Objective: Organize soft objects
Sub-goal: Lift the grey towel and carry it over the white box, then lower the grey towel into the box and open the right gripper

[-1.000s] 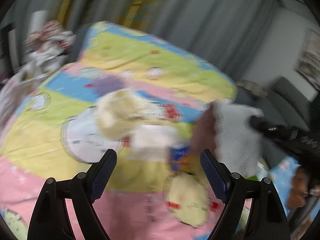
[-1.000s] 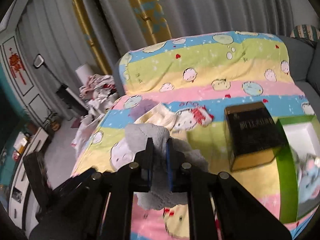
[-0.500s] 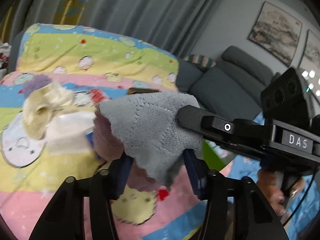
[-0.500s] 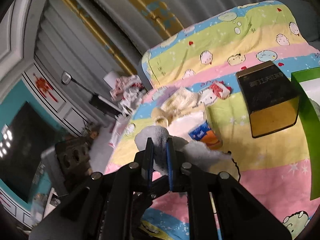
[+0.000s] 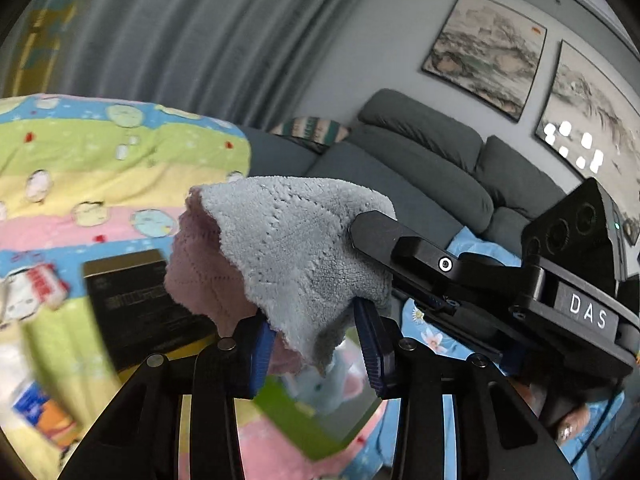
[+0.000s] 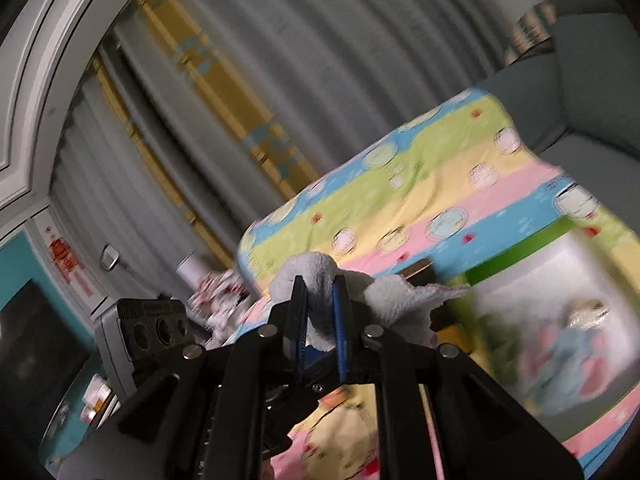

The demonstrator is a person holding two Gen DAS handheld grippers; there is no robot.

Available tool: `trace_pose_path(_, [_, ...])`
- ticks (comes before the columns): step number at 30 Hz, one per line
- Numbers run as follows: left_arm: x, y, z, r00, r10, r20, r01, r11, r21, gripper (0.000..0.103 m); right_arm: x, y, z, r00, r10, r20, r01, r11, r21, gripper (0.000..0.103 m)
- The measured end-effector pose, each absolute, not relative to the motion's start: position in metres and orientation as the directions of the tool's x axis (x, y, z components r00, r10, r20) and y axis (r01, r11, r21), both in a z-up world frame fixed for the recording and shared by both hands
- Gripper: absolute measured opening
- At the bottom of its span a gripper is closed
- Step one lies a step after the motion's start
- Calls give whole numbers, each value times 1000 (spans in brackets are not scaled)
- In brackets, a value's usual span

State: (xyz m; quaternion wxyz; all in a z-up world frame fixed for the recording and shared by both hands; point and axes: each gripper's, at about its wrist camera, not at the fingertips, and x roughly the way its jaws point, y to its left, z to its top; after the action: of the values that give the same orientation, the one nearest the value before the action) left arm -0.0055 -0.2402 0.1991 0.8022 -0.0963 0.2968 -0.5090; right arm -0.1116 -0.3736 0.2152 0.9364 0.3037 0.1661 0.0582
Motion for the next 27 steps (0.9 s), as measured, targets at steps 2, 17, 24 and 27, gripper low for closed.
trace_pose_path(2, [-4,-257,197,295,-872,-391,765,460,-450,39,-114,-390,209,949,177,-262,16,801,598,12])
trace_pose_path(17, [23,-345,111,258,-748,-612,701,581,-415,40,-67,-476,123,863,48,-503,340,682,648,14])
trace_pose_path(24, [17,-338,111,238,-744,-624,698,578,-423,56,-74,-489,104,788,-13,-616,481,639,601,50])
trace_pose_path(27, [14,-327,122,256,-761,-596,687,577,-441,76,-82,-489,111,807,-4,-591,463,626,628,59])
